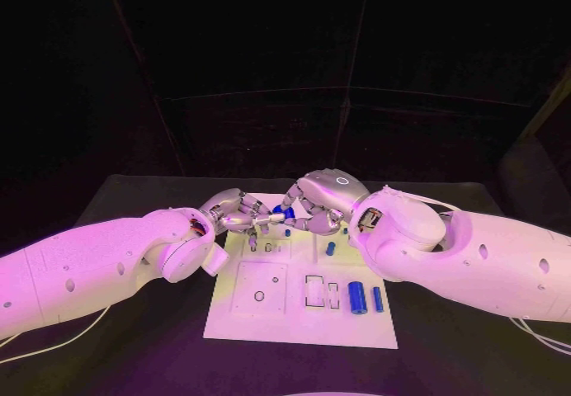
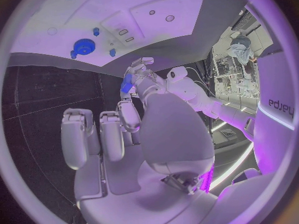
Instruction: Assemble the parts on the task board
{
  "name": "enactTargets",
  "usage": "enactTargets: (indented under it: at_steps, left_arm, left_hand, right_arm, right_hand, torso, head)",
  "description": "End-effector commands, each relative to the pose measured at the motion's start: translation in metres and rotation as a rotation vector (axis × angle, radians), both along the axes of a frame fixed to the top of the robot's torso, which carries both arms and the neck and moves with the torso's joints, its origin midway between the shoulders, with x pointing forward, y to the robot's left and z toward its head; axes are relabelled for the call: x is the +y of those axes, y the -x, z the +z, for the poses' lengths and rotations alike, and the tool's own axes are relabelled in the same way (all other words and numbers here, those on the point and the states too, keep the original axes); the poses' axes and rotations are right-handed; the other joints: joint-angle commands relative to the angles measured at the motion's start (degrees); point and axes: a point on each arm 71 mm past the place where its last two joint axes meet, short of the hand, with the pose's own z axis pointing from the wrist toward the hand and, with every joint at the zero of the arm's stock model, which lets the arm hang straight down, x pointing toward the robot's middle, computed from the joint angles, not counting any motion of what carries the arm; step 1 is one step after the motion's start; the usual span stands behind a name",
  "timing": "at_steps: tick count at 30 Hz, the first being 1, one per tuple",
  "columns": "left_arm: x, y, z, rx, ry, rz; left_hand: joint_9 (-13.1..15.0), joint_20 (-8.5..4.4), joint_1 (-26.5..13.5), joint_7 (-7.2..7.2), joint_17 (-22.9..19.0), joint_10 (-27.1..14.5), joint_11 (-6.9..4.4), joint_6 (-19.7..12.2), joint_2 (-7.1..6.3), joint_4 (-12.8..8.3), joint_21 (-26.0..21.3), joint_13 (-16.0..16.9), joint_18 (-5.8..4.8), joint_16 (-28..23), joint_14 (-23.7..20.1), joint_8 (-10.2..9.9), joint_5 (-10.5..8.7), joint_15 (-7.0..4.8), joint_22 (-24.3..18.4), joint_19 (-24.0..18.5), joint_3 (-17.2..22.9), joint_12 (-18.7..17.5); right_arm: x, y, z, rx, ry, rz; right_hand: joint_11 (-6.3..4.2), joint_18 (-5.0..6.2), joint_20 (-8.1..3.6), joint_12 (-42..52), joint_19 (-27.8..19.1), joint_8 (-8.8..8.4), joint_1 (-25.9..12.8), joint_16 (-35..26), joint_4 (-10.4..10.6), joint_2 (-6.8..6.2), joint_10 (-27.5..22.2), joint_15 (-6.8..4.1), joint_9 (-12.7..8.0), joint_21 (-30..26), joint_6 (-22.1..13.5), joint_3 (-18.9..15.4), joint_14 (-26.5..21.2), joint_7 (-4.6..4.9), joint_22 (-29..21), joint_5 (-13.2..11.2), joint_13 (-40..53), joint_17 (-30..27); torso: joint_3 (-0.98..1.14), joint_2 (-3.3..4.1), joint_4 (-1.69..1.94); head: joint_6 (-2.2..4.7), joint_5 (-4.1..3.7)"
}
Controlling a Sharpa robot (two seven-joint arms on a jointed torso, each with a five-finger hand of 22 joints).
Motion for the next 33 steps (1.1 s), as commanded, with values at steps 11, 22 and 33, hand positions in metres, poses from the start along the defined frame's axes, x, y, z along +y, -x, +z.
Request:
enactTargets:
  at_steps: [11, 22, 33]
  left_arm:
    - [0.001, -0.002, 0.0, 0.001, -0.003, 0.017]
    - [0.009, -0.002, 0.001, -0.003, -0.007, 0.033]
    - [0.033, -0.001, 0.002, -0.003, -0.006, 0.079]
  left_hand:
    - [0.06, -0.05, 0.58, -0.09, 0.17, -0.07, -0.27, -0.38, 0.07, -0.18, 0.28, 0.05, -0.04, 0.36, 2.55, 0.34, 0.14, -0.51, 0.25, 0.5, 0.28, 0.23]
    - [0.08, -0.07, 0.62, -0.11, 0.18, -0.04, -0.29, -0.38, 0.08, -0.19, 0.39, 0.05, -0.05, 0.39, 2.58, 0.38, 0.13, -0.52, 0.37, 0.55, 0.3, 0.23]
    - [0.12, -0.1, 0.92, -0.16, 0.03, -0.05, -0.33, -0.45, 0.03, -0.36, 0.47, 0.01, -0.03, 0.33, 2.59, 0.44, 0.14, -0.56, 0.39, 0.52, 0.41, 0.16]
  right_arm:
    - [0.003, 0.003, 0.003, -0.023, -0.005, 0.013]
    - [-0.001, -0.002, 0.0, -0.012, 0.017, -0.011]
    - [-0.001, -0.01, -0.004, 0.0, 0.03, -0.029]
  right_hand:
    - [0.01, -0.39, -0.44, 0.62, 3.1, 0.21, -0.2, 0.38, 0.04, 0.6, 0.47, -0.51, 0.28, 0.4, 1.88, 0.5, 4.62, -1.3, 11.49, 0.06, 0.36, 9.0]
    - [-0.01, -0.39, -0.45, 0.7, 3.11, 0.22, -0.21, 0.39, 0.06, 0.59, 0.53, -0.52, 0.28, 0.4, 1.9, 0.51, 4.62, -1.32, 11.5, 0.0, 0.45, 9.03]
    - [-0.01, -0.39, -0.46, 0.61, 3.12, 0.22, -0.26, 0.42, 0.09, 0.54, 0.49, -0.53, 0.28, 0.41, 1.9, 0.49, 4.63, -1.31, 11.52, -0.08, 0.38, 9.08]
  torso:
    - [-0.02, -0.01, 0.0]
    - [-0.08, -0.03, 0.01]
    - [-0.09, -0.03, 0.22]
  head:
    - [-0.15, -0.12]
    - [-0.15, -0.23]
    - [-0.12, -0.34]
